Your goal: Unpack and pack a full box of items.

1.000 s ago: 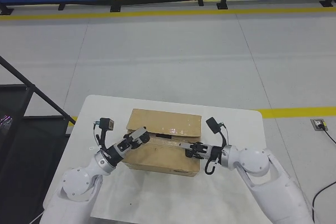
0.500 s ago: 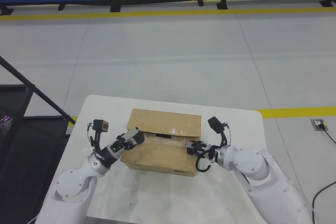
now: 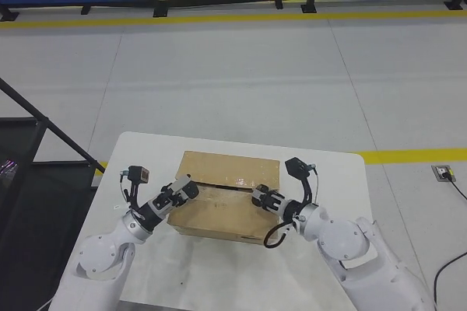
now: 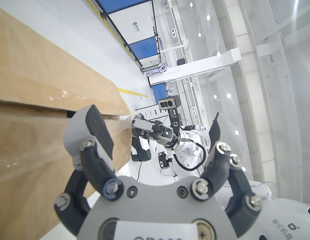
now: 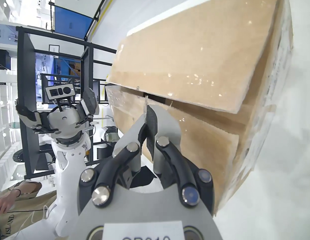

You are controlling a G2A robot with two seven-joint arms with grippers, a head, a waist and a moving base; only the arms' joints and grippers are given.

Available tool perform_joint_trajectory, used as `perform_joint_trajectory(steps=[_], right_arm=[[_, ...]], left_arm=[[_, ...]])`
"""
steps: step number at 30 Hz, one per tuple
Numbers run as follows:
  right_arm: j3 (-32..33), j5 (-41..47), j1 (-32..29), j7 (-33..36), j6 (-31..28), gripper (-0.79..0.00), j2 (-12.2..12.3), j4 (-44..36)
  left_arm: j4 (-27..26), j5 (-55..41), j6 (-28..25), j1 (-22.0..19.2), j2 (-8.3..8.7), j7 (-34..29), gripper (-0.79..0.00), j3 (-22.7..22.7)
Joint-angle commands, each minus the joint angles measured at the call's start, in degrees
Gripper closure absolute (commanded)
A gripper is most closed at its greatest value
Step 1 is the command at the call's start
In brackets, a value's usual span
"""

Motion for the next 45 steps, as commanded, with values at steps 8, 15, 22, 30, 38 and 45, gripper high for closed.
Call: perform_joint_trajectory(steps=[8,15,22,30,38,45], right_arm=[[-1.9,-3.9,0.3,-3.7,-3.8,0.000,-0.6,-1.7],[-3.7,-5.5,1.1,-4.7,-6.4,0.000,-1.2,-2.0],[-5.0,-6.8,1.3,-6.7,-9.8,0.000,-1.8,-2.8],[-5.6,-10.1,-0.2,-10.1,-14.9,0.000,-2.1,-5.3],[-5.3,-13.2,-1.9,-14.9,-20.1,0.000,-2.4,-7.5],[-5.0,-14.5,-2.8,-18.5,-22.5,0.000,-2.8,-7.6]], left_arm=[[2.7,0.3,0.3,-1.1,-0.10,0.9,-0.785,1.1],[3.8,0.3,0.5,-1.3,-0.06,1.1,-0.785,1.4],[5.9,0.5,0.8,-2.1,-0.14,2.3,-0.785,1.9],[8.4,-0.1,0.7,-3.2,-0.30,3.6,-0.785,2.3],[7.3,-3.3,-1.5,-2.4,-0.14,4.6,-0.785,0.1],[1.2,-7.1,-3.2,2.6,0.88,4.6,-0.785,-7.5]])
